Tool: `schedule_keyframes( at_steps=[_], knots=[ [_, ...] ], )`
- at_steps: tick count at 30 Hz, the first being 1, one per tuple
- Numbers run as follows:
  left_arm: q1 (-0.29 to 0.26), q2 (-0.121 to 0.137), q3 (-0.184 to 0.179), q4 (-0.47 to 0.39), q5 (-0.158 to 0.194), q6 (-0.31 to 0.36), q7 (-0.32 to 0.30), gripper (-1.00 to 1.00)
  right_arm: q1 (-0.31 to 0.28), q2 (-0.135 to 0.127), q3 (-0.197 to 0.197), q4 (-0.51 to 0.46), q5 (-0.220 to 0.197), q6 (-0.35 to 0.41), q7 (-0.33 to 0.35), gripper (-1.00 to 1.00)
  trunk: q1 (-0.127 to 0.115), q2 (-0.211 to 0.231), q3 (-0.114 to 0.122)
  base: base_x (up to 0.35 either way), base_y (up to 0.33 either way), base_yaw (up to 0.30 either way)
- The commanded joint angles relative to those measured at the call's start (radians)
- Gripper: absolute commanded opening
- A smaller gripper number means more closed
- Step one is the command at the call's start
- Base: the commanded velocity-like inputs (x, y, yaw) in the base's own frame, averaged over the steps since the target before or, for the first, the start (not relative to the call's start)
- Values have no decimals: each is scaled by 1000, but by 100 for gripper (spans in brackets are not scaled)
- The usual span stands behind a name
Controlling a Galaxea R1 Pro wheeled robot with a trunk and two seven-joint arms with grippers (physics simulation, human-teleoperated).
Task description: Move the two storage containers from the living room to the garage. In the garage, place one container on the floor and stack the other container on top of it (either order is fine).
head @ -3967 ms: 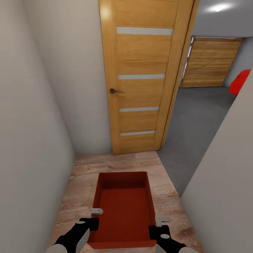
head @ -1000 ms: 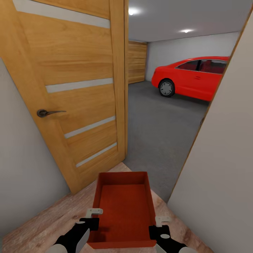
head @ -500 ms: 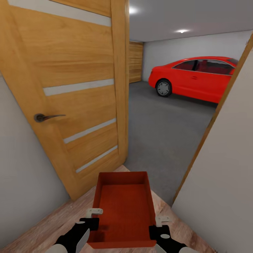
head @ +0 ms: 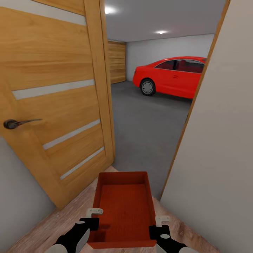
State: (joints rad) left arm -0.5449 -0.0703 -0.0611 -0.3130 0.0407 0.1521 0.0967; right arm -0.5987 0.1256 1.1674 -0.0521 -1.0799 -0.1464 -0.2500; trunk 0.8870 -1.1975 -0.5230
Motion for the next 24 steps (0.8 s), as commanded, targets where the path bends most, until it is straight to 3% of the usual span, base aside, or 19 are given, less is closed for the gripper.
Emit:
schedule_keyframes(
  at_steps=[1, 6, 18, 24],
  knots=[
    [0, 14, -3, 2, -4, 7, 9, -100, -1, -32, 2, 1, -2, -18, -5, -100, 0, -1, -1, 0, 0, -278],
    [0, 15, -3, 2, -5, 9, 9, -100, -1, -32, 2, 1, -2, -18, -5, -100, 0, -1, -1, 71, 116, -96],
    [0, 15, -3, 2, -5, 8, 9, -100, -1, -32, 3, 1, -2, -18, -3, -100, 0, -1, -1, 177, 263, -3],
    [1, 15, -3, 2, -5, 7, 9, -100, -1, -32, 2, 1, -2, -18, -5, -100, 0, -1, -1, 49, 57, -62]
  ],
)
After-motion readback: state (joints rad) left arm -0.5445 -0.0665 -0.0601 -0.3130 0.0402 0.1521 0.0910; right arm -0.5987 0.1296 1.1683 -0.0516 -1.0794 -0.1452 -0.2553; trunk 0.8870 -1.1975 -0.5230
